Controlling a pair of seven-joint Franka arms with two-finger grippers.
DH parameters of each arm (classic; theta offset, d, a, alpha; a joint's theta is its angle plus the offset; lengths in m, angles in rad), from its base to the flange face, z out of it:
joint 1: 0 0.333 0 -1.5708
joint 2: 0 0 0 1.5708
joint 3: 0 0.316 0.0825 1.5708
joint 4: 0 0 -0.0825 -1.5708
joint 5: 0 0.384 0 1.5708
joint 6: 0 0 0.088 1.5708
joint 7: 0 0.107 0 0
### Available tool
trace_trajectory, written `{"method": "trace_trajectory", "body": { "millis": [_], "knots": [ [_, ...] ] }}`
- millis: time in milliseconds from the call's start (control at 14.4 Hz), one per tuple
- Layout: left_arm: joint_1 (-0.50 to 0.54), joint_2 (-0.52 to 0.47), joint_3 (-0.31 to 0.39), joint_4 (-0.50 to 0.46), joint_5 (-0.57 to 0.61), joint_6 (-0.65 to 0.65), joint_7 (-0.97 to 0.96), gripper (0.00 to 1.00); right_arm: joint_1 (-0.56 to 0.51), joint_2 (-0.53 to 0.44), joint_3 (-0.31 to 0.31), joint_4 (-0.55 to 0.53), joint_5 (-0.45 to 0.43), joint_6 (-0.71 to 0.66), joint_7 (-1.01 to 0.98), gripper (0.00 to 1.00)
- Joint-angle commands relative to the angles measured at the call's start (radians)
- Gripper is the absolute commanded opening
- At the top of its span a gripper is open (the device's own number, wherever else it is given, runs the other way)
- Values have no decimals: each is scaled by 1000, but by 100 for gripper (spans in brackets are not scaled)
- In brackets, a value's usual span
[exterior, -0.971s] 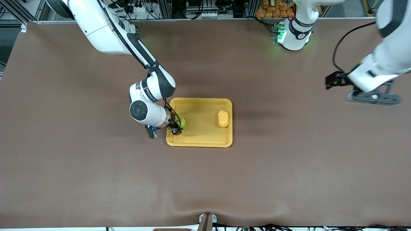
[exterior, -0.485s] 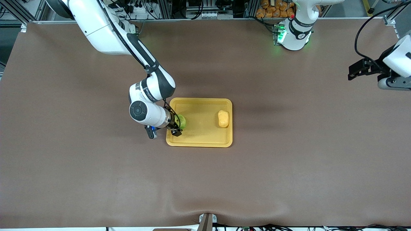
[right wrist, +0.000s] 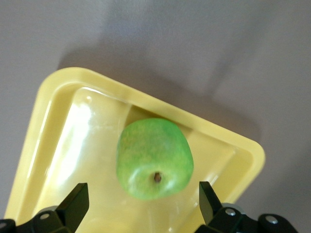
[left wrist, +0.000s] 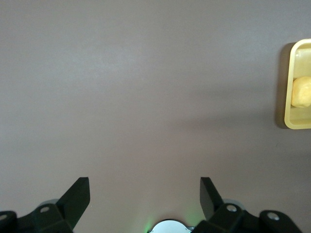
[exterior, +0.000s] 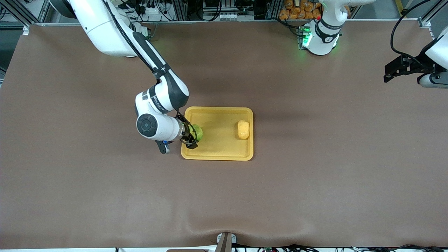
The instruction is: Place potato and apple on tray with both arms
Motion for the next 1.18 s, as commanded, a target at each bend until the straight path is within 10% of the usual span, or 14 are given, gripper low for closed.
{"method": "trace_trajectory", "body": {
  "millis": [0, 1109],
  "knots": [
    [2, -7, -9, -1, -13, 2, 15, 100, -33, -8, 4, 91, -9, -125, 20, 100],
    [2, -4, -10, 2, -6, -17, 104, 100, -243, -117, 19, 411, 6, -695, -211, 100]
  ]
}}
